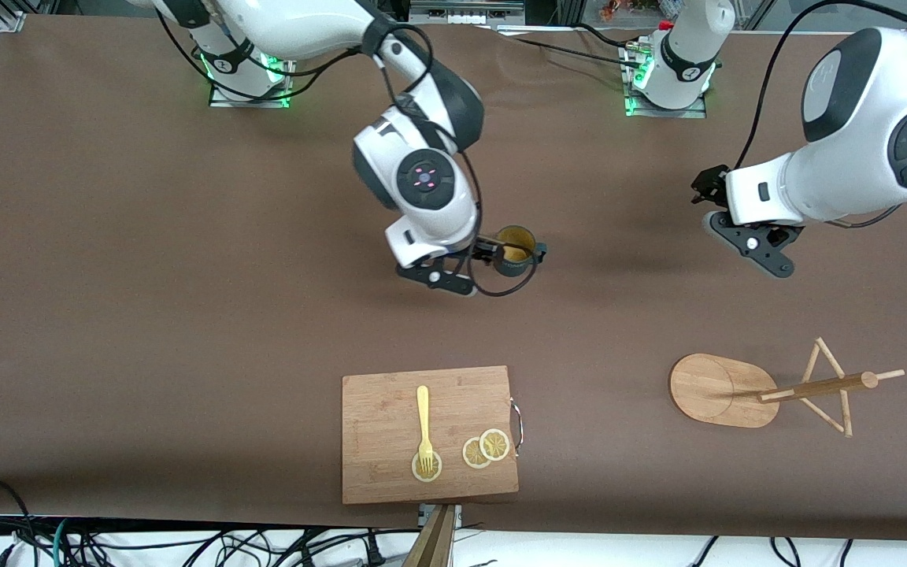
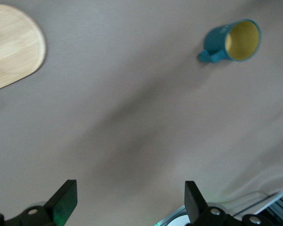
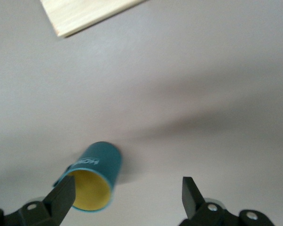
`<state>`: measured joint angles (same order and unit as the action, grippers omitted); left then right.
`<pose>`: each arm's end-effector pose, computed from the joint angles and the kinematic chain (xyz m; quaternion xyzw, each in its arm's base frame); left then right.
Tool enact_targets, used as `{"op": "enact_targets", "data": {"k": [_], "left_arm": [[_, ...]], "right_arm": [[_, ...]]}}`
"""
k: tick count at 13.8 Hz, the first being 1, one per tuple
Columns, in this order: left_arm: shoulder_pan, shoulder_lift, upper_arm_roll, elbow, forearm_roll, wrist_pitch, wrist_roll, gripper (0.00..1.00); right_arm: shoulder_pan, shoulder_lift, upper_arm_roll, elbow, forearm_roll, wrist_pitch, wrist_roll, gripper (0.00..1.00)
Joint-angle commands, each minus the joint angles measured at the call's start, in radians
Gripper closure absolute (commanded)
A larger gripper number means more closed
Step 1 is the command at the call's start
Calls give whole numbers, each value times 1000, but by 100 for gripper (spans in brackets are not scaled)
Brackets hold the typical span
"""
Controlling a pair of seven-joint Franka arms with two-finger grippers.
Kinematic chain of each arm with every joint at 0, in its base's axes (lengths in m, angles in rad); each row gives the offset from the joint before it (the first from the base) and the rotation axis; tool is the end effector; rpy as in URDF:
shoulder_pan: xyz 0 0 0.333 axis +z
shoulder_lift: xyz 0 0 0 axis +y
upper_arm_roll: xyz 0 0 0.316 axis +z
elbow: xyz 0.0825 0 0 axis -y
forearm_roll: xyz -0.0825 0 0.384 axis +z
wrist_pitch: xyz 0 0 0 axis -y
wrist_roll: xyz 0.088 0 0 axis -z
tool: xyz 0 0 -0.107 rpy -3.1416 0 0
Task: Pass cup and hang on rack
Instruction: 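Set the mug down, release it while the left gripper approaches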
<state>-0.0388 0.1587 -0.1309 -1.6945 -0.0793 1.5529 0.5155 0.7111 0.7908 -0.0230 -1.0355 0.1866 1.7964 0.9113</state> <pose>0.5664 -0.1018 0.4772 0.9317 -0.3276 -0.1381 0.0745 0.5734 0.4993 0.3710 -0.9880 0.1298 0.0694 0.0466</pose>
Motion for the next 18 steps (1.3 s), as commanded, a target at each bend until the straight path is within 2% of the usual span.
{"op": "enact_targets", "data": {"k": [1,4,6,9,11,13,16,18], "left_arm": [[31,-17,4,-107,-116,77,235,0],[62,-59,2,-285,-169,302,525,0],[65,-59,-3,-391,-316,433,702,0],[57,-28,-3,-526,-541,616,982,0],[50,19,-18,-562,-699,653,1085,0],[48,100,-21,-562,-878,668,1313,0],[46,231,-46,-559,-1216,676,1712,0],[37,292,-58,-556,-1354,676,1875,0]], "right_arm": [[-70,-77,-20,-8,-6,-81,-171,0],[-125,-110,-101,-9,-6,-158,-394,0],[-137,-148,-178,-9,-6,-179,-527,0],[-160,-156,-273,-15,-7,-189,-715,0],[-174,-174,-319,-21,-9,-236,-771,0],[-241,-200,-321,-37,-10,-258,-904,0],[-340,-298,-319,-158,-27,-244,-1011,0],[-381,-363,-318,-227,-76,-244,-1068,0]]}}
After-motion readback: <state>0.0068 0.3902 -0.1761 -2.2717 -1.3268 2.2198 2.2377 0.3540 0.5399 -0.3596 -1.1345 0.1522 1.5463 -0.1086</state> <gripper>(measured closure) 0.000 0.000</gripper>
